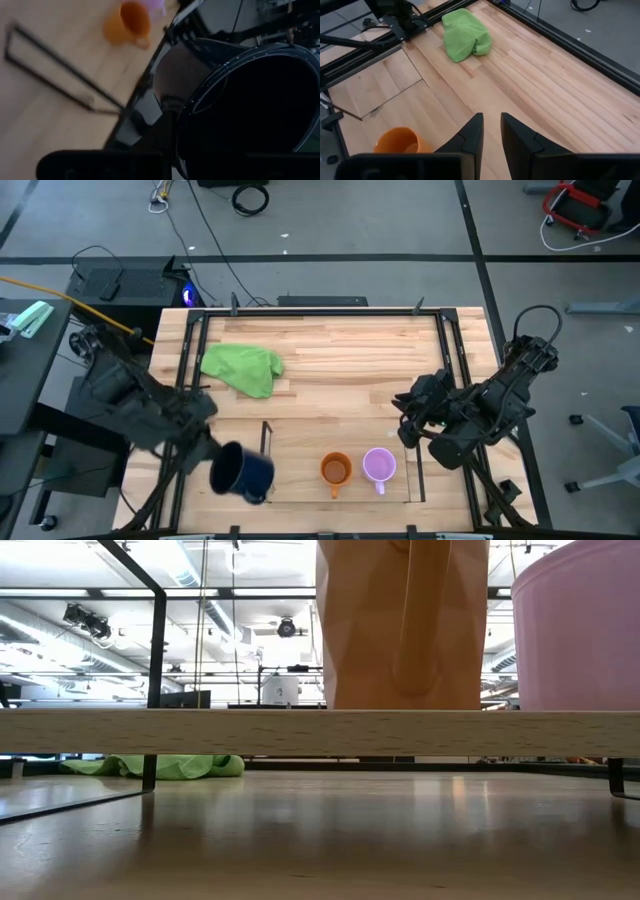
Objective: Stack small to large cups/mugs on shelf
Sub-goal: Put the black cup on the shelf
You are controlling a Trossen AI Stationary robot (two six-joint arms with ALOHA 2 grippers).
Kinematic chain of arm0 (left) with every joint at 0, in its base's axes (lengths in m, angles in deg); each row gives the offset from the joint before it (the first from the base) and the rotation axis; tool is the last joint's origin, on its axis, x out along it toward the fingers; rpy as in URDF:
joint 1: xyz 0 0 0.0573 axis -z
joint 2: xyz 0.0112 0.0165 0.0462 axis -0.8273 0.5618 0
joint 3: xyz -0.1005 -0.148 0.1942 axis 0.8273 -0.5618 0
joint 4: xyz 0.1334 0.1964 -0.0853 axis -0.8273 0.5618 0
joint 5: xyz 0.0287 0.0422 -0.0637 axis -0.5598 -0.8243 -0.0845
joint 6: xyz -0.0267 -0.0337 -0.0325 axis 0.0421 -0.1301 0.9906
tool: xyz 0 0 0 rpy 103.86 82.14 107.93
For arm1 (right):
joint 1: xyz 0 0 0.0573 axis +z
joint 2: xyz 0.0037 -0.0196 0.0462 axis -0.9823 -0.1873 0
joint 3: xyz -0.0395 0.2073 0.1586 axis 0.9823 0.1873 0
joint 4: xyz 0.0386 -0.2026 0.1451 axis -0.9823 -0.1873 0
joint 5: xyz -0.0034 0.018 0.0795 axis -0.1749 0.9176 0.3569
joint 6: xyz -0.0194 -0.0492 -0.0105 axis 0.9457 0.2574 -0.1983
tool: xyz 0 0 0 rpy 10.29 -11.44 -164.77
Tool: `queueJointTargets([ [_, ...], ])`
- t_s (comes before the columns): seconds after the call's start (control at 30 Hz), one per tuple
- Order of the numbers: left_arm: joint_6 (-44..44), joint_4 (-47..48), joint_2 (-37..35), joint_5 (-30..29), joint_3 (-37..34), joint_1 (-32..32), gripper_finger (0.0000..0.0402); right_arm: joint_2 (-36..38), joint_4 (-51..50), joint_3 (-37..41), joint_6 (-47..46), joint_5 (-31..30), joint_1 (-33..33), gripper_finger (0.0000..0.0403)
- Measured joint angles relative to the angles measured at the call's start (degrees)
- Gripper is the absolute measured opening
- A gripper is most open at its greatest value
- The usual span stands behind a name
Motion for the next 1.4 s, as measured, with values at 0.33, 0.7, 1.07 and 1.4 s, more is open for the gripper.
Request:
queueJointTargets([
  [0.33, -23.4, 1.8, 0.2, 6.8, 6.7, -16.5, 0.0027, 0.0, 0.1, 0.0, 0.0, 0.0, -1.0, 0.0074],
  [0.7, -37.9, 12.5, 7.5, 23.5, 6.2, -33.7, 0.0027, 0.0, 0.1, 0.0, -1.5, -0.2, -1.0, 0.0069],
  [1.07, -50.9, 17.5, 20.5, 32.3, 6.2, -36.3, 0.0027, 0.0, 0.0, 0.0, -2.8, -1.1, -1.0, 0.0066],
  [1.4, -51.1, 15.1, 26.6, 31.9, 6.2, -36.0, 0.0027, 0.0, 0.0, 0.0, -2.3, -3.0, -1.0, 0.0065],
])
